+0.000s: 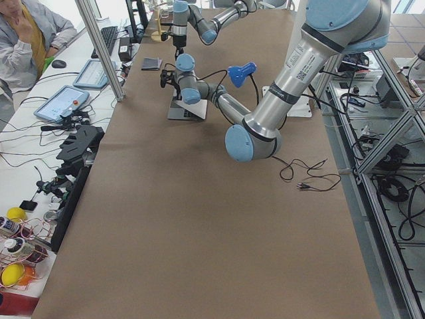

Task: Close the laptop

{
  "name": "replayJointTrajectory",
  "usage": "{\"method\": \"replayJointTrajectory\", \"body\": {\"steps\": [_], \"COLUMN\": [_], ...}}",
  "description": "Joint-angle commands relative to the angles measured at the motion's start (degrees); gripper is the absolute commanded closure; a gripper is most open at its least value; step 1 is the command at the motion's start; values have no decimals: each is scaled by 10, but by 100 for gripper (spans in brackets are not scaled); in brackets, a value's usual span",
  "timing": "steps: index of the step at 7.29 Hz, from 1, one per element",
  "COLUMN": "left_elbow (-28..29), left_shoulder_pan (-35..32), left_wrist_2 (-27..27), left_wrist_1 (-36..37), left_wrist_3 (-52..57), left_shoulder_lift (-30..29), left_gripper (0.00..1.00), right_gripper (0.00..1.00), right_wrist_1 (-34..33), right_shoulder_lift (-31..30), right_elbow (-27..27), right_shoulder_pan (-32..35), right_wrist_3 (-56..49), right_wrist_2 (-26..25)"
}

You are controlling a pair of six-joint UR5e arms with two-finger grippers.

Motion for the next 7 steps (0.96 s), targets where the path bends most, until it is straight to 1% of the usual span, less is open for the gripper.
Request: {"method": "replayJointTrajectory", "body": {"steps": [1, 2, 3, 4, 6, 7], "left_elbow": [112, 143, 169, 193, 199, 189], "left_shoulder_pan": [1, 1, 4, 12, 15, 10], "left_wrist_2": [34, 38, 46, 55, 58, 54], "left_wrist_1": [-1, -2, -2, -2, -1, -1], "left_wrist_3": [29, 48, 50, 56, 56, 55], "left_shoulder_lift": [-56, -63, -73, -83, -86, -89], "left_gripper": [100, 100, 100, 100, 100, 100], "right_gripper": [100, 100, 100, 100, 100, 100], "right_wrist_1": [3, 5, 50, 74, 75, 74], "right_shoulder_lift": [56, 78, 81, 82, 83, 93], "right_elbow": [-102, -145, -183, -213, -216, -209], "right_shoulder_pan": [-3, -7, -16, -25, -34, -22], "right_wrist_3": [-1, -1, 0, 2, 8, 11], "right_wrist_2": [-11, -10, -13, -21, -25, -17]}}
